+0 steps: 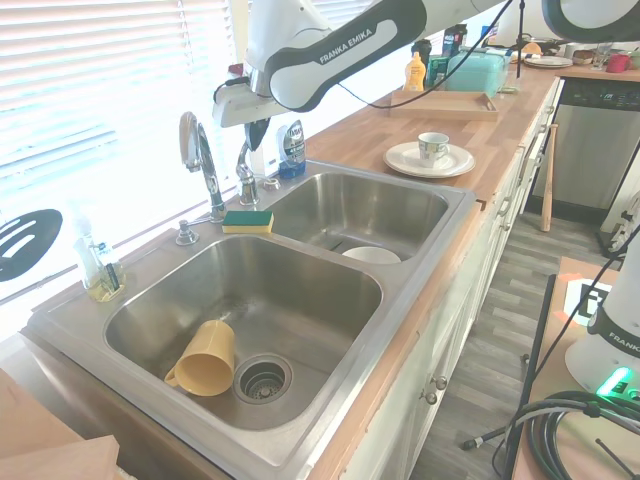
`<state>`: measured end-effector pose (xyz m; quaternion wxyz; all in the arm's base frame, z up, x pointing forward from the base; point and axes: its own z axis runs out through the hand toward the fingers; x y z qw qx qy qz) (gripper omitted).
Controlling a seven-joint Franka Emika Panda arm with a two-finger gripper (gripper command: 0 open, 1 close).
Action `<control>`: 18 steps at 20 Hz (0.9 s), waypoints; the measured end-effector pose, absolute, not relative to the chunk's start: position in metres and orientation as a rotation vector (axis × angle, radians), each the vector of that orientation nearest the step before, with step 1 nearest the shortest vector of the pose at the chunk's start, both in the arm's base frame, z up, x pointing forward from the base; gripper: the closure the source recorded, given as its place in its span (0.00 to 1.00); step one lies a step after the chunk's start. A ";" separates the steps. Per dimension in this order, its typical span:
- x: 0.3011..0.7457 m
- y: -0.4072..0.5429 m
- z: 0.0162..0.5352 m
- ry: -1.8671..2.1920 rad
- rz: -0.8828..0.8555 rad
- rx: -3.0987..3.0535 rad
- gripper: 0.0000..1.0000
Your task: Turn on the faucet
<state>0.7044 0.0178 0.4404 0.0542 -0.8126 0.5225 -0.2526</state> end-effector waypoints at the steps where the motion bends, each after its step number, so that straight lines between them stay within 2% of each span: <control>1: 0.704 0.017 0.439 1.587 -0.768 -2.469 1.00; 5: 0.699 0.017 0.425 1.595 -0.728 -2.486 1.00; 11: 0.674 0.009 0.387 1.606 -0.451 -2.587 1.00; 15: 0.638 0.005 0.372 1.643 -0.254 -2.667 1.00; 18: 0.599 0.009 0.382 1.646 -0.135 -2.716 1.00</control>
